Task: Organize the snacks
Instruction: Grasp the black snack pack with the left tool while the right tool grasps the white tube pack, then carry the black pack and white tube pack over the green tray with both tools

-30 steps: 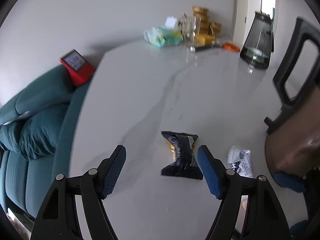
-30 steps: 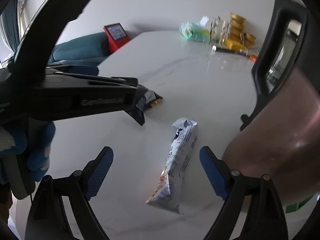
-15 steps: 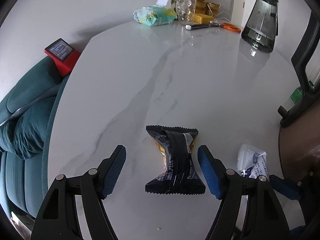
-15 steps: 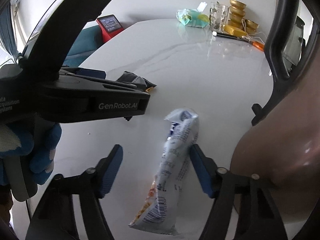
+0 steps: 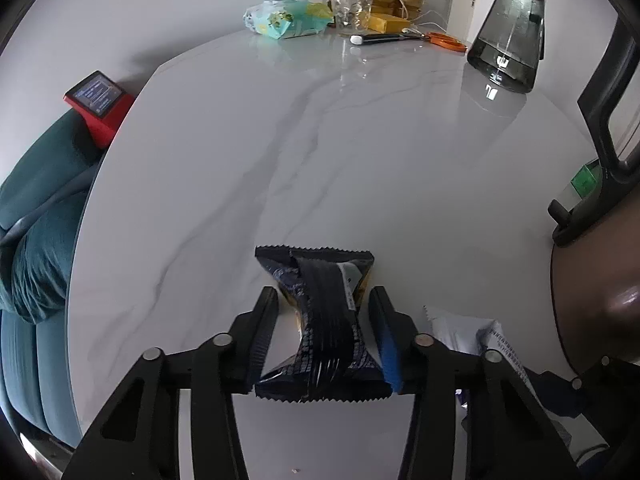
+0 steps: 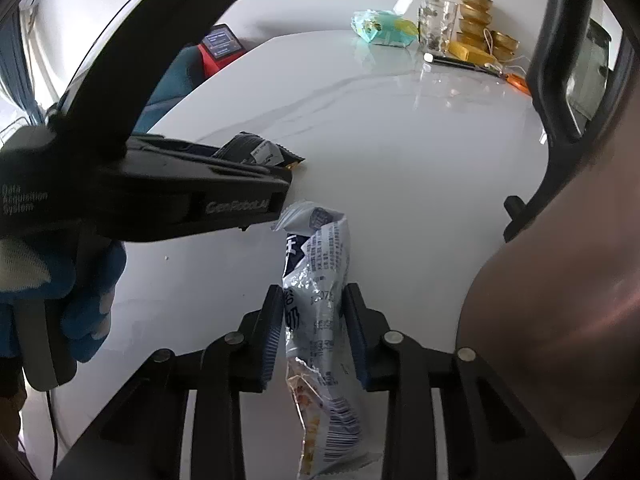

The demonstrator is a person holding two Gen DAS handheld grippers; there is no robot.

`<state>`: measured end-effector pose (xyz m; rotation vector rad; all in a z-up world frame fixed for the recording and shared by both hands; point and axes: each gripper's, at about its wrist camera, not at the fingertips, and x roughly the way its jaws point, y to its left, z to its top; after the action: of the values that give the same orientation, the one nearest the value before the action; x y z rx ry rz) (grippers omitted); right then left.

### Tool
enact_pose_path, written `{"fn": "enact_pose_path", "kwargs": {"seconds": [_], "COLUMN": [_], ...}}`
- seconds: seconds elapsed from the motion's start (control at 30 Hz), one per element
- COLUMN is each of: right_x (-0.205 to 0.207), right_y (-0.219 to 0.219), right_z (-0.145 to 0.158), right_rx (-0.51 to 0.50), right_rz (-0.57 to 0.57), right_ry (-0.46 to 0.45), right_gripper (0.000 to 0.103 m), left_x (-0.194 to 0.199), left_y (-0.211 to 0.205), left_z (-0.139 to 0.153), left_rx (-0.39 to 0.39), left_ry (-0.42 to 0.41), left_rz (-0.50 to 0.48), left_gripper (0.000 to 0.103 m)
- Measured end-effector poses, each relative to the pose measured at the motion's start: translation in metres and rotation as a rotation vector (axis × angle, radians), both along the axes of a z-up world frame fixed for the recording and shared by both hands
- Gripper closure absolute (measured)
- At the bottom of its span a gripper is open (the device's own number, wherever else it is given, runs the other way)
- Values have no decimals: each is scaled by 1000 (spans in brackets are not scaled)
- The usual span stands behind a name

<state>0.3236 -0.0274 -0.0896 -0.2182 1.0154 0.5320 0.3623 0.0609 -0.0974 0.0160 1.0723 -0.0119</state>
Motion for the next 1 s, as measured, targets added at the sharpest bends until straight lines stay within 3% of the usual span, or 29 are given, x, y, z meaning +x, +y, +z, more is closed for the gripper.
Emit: {"fn": "enact_pose_path", "kwargs": {"seconds": [0.3, 0.67, 1.0], "right_x": [-1, -7, -30], "right_y": [-3, 4, 3], "right_z": [0, 6, 38], "right_rx": [20, 29, 59], "right_rz": [16, 33, 76], "right_ry": [-1, -16, -59], "right_gripper": [83, 85, 84], "left_x": [-8, -21, -59], "left_y": [4, 18, 29], "left_z": [5, 17, 37], "left_rx": [-22, 6, 14], "left_ry": [-46, -80, -113], "left_rz": [-6, 34, 65], "left_gripper": [75, 75, 75]}}
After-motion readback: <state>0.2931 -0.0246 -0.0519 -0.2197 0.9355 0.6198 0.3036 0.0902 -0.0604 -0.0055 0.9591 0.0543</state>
